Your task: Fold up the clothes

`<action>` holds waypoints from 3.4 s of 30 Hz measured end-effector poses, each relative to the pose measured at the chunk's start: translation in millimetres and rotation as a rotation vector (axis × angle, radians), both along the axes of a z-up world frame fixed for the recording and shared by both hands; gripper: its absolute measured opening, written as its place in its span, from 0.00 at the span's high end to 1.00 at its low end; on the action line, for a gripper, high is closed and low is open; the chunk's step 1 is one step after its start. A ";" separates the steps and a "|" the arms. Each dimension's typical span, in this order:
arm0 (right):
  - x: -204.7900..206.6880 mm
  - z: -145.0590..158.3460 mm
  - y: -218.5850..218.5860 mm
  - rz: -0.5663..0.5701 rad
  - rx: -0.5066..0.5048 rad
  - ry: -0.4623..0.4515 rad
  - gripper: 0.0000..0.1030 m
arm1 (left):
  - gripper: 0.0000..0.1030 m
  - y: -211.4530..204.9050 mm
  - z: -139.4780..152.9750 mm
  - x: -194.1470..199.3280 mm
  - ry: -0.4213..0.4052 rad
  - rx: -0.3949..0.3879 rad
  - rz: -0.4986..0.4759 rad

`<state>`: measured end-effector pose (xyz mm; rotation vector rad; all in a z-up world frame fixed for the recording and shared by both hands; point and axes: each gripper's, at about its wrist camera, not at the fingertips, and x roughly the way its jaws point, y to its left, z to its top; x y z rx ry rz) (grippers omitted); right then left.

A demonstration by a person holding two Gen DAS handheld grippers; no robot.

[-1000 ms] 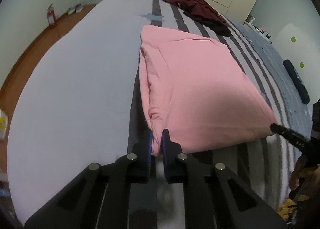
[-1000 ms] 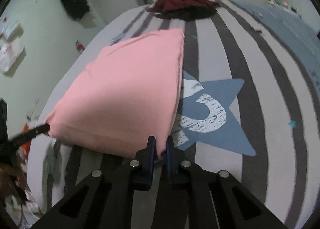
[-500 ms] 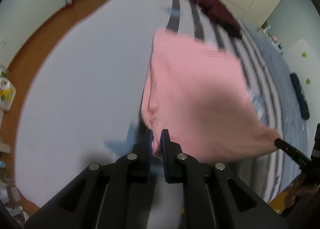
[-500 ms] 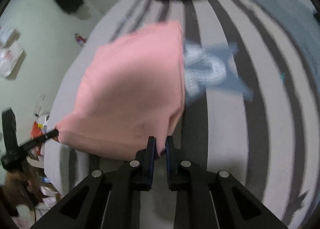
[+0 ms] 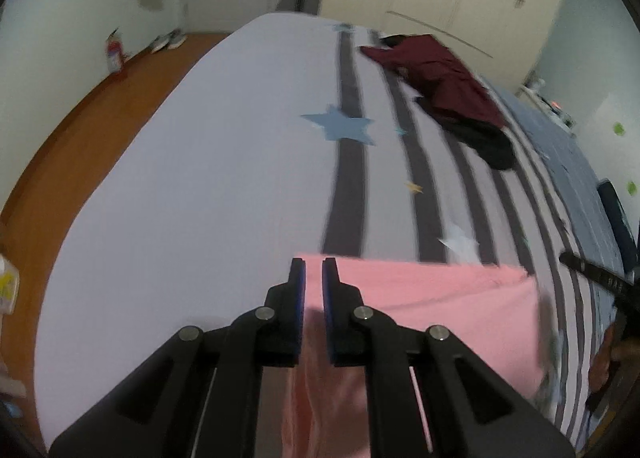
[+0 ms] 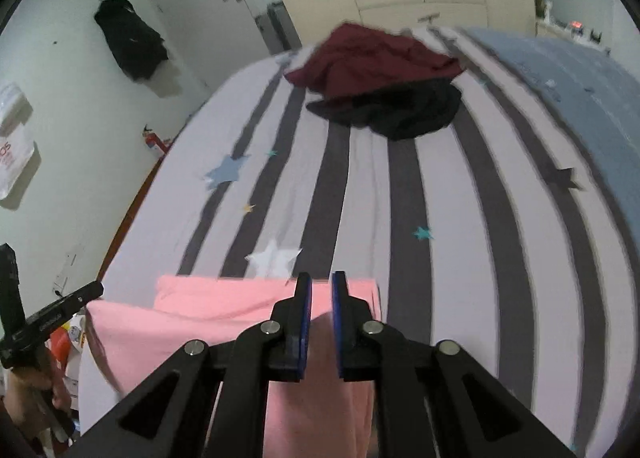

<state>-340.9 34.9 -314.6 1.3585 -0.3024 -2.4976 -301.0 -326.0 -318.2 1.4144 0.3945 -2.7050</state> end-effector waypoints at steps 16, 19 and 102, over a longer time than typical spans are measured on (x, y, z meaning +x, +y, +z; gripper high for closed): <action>25.1 -51.8 0.2 0.079 0.006 -0.057 0.79 | 0.65 -16.5 -45.0 53.5 -0.049 0.130 -0.069; 19.4 -54.4 -2.2 0.076 0.013 -0.056 0.78 | 0.73 -17.2 -53.1 50.5 -0.062 0.154 -0.084; -8.3 -30.6 18.3 -0.062 0.058 0.061 0.90 | 0.98 36.8 -23.5 7.3 0.085 -0.014 -0.213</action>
